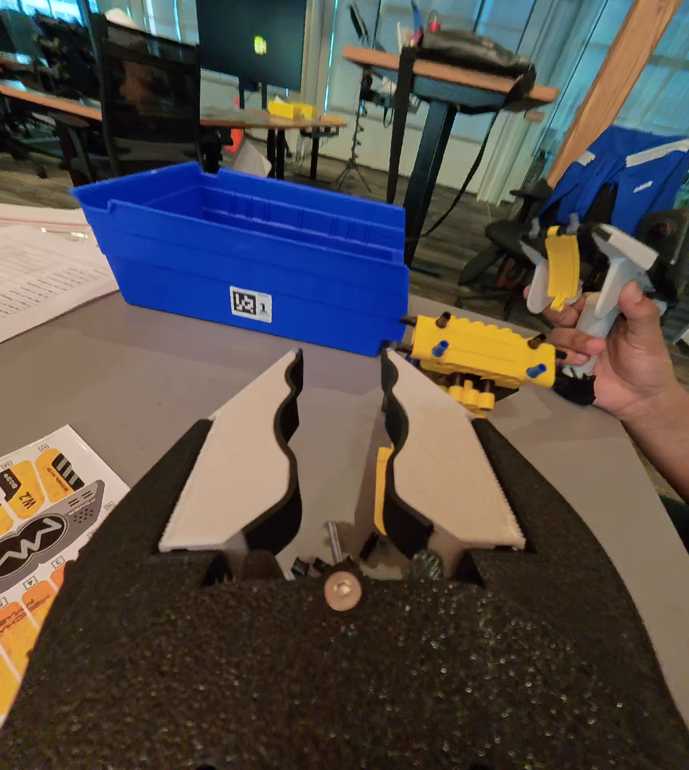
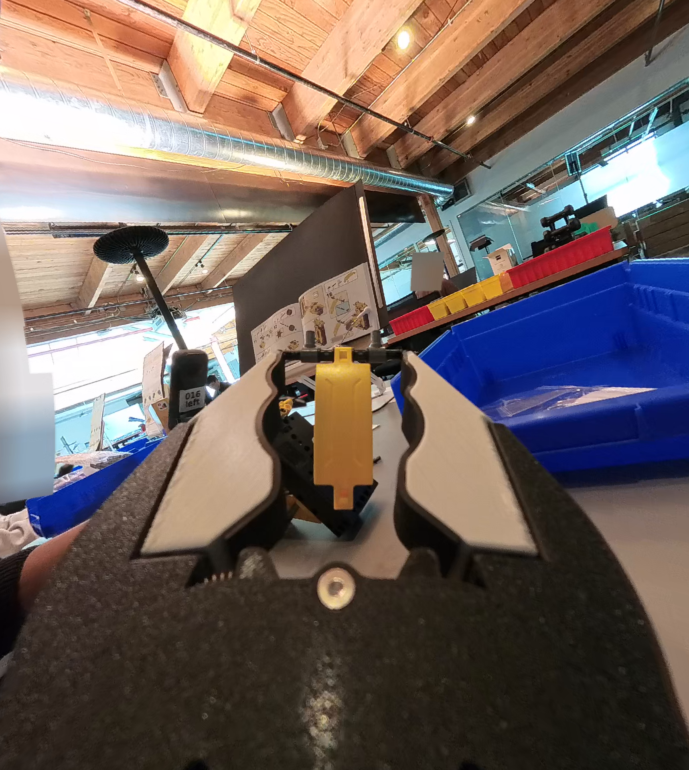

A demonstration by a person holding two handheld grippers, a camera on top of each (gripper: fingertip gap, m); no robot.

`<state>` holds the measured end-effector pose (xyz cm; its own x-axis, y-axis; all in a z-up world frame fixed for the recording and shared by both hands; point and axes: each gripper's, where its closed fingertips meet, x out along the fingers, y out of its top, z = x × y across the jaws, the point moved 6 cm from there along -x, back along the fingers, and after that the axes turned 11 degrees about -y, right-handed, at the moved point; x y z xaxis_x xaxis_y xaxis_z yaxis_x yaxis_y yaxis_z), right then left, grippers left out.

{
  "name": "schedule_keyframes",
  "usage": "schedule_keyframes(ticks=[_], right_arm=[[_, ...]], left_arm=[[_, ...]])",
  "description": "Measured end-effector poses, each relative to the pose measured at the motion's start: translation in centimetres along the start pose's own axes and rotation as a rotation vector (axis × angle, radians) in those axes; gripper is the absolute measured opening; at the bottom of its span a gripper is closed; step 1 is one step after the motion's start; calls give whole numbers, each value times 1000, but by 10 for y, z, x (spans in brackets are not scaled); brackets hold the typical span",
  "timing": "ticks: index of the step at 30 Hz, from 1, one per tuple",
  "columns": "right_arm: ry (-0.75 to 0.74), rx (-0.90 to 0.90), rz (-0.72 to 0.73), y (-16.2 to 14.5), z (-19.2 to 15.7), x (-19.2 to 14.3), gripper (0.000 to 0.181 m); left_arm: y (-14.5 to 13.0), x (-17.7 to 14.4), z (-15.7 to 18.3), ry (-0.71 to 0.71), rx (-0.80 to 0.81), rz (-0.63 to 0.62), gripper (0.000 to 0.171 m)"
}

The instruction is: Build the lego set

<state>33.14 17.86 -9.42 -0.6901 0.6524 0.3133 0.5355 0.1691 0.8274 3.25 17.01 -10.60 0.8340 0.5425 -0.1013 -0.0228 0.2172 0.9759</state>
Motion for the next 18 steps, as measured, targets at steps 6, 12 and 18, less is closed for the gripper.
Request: schedule_keyframes(ticks=[6,12,18], right_arm=[[-1,1,1,0,0,0,55],[-3,-1,0,0,0,0,55],[-3,-3,-1,0,0,0,55]], left_arm=[[-15,2,3,-72,-27,-178,37],[-16,6,19,-189,-36,-204,38],[-27,21,34,-231,-26,-259,39]])
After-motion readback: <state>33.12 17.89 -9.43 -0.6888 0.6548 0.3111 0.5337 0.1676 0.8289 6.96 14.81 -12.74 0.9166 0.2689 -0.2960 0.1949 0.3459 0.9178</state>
